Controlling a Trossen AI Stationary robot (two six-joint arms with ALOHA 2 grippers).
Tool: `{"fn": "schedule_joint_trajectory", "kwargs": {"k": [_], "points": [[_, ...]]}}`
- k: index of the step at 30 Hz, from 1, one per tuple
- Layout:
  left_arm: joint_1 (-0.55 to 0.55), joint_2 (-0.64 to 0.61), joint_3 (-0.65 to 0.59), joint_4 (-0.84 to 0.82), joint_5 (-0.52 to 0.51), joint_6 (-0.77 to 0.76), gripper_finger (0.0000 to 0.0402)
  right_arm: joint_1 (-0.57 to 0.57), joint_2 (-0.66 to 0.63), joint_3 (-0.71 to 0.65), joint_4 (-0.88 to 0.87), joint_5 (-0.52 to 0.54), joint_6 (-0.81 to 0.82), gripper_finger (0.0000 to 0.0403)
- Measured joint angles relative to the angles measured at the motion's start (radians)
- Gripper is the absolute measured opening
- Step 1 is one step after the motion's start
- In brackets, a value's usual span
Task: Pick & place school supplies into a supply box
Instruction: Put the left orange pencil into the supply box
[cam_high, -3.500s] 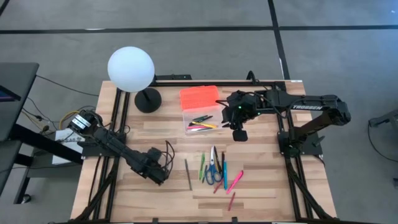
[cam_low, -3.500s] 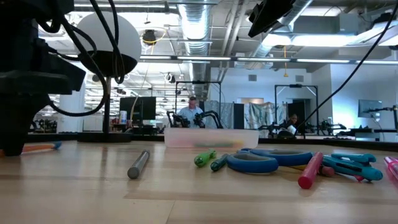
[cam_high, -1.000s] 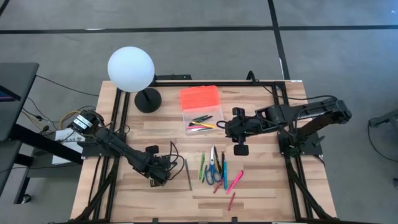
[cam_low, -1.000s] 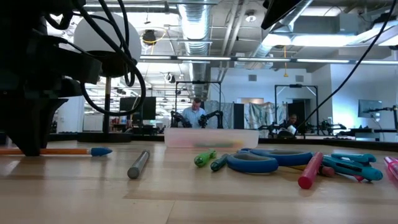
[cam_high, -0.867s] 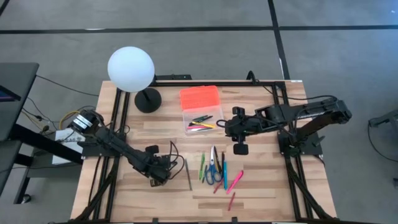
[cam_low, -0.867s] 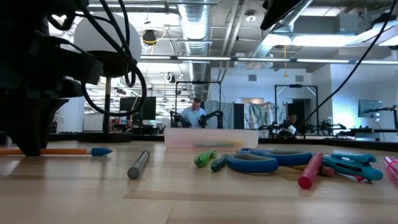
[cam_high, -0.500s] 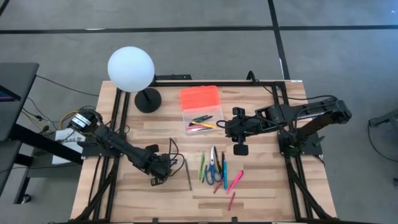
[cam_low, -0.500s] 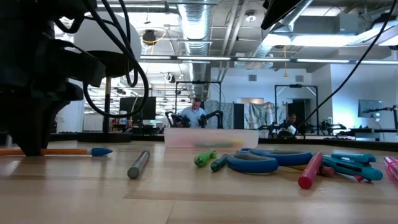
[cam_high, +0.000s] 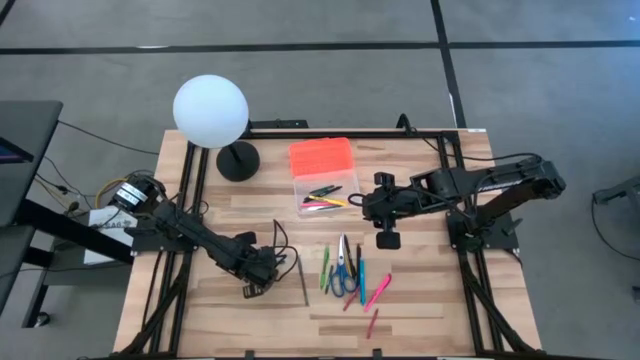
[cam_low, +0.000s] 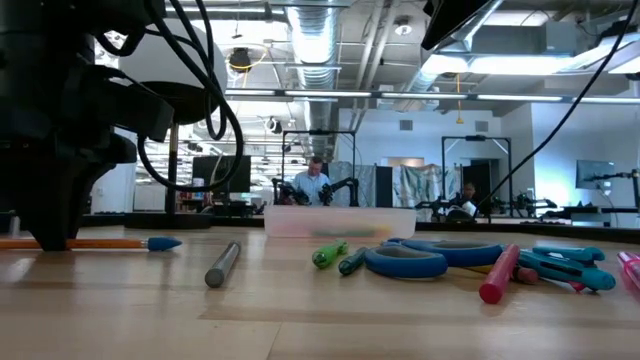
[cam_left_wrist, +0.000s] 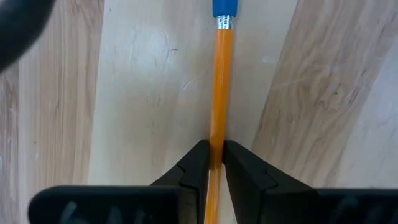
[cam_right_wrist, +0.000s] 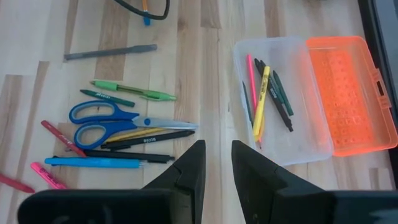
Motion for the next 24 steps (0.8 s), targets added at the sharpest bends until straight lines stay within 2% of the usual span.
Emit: {"fn": "schedule_joint_trajectory", "kwargs": {"k": [14,24], "points": [[-0.001,-0.003,0.003,0.002,0.005,-0.091,0.0021,0.000,0.000,0.000,-0.007,0.000,-0.007,0.0072],[-0.002,-0.032,0.002,-0.005,-0.061,-0.204,0.0019,0.000,0.000,0.000,-0.008,0.000,-0.009,0.0072]]}}
